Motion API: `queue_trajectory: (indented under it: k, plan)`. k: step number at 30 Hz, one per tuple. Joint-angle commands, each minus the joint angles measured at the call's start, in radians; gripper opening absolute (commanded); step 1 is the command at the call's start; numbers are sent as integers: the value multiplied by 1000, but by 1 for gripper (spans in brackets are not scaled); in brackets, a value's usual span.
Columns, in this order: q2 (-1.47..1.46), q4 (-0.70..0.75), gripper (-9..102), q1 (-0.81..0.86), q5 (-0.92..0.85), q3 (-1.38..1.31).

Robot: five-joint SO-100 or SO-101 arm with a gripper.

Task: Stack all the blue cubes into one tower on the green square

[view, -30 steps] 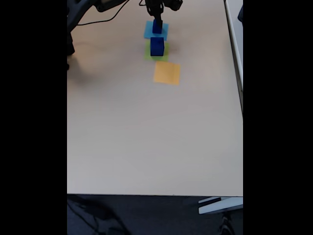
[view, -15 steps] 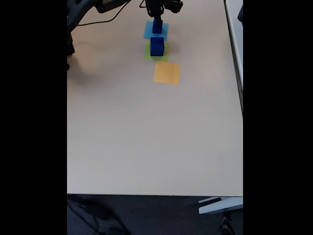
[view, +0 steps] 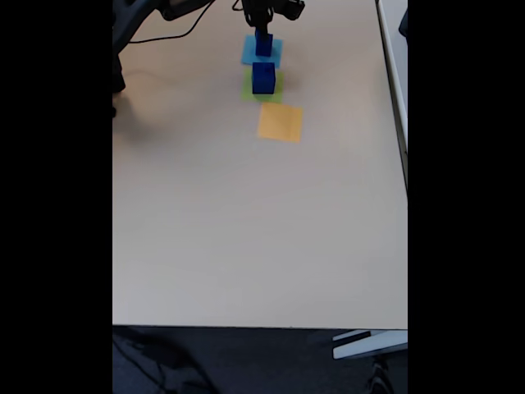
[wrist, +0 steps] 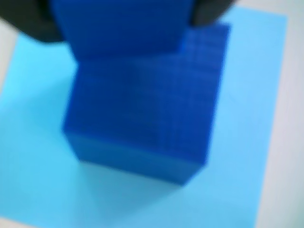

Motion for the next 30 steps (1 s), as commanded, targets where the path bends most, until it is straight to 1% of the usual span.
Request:
queue_trajectory:
  k: [1,5,10,14,18,27,30]
  plan:
    - [247,34,0,20,-12,2]
    - [373,94,0,49,-25,38]
    - [451,71,0,167,-147,130]
    - [416,3,0,262,-272,147]
    - [353,-55,0,321,-321,147]
    - [229,-95,0,407,-337,152]
    - [218,-132,0,440,-353,195]
